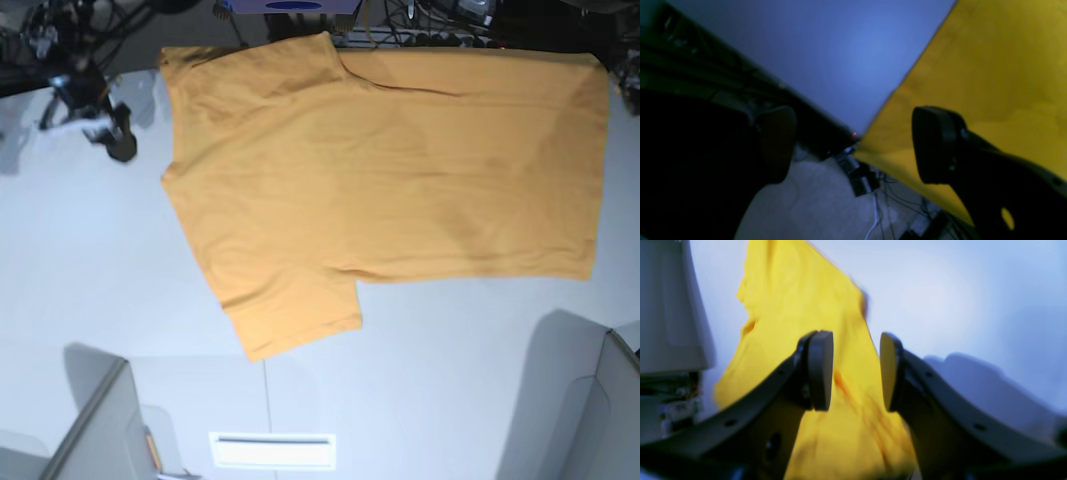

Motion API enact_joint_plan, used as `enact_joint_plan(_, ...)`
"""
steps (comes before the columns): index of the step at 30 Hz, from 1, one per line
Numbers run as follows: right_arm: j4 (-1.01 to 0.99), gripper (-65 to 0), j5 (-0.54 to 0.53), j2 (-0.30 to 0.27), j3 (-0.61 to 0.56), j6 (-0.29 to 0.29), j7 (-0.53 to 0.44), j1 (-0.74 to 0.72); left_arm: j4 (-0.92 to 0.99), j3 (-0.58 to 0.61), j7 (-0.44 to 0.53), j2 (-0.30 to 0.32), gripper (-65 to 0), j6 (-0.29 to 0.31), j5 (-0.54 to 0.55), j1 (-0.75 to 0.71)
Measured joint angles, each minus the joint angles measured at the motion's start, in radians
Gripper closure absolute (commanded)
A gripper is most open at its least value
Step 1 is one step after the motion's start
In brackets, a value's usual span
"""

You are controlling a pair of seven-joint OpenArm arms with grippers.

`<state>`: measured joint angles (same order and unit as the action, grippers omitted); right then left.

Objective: Fold the T-shirt properly
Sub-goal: 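Move right gripper to the hem corner by the sleeve, left to other hem corner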

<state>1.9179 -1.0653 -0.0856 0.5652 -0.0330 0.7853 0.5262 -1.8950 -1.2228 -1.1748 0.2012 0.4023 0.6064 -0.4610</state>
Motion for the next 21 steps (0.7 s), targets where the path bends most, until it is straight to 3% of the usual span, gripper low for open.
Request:
enact_joint_plan(6, -0.149, -22.4, 0.145, -0.015, -0.124, -0.001, 0.053, -0.287, 0.001, 0.132, 0.001, 0.031, -51.7, 0.004, -0.001, 0.114)
enact_joint_plan(12, -0.392, -22.5, 0.173, -0.014, -0.17, -0.003, 0.092, -0.536, 0.001, 0.142, -0.003, 0.025, -51.5, -0.002, -0.004, 0.211)
enact_joint_plan(18, -0.694, -23.0, 0.179, -0.042, -0.188, -0.002, 0.08, -0.753, 0.003, 0.206, -0.004, 0.098, -51.5, -0.001, -0.007, 0.247)
enact_joint_plan(21, -0.849, -30.6, 0.169, -0.074, -0.26, -0.008, 0.09, -0.861, 0.003, 0.254, -0.005, 0.121, -51.5, 0.001, -0.001, 0.245)
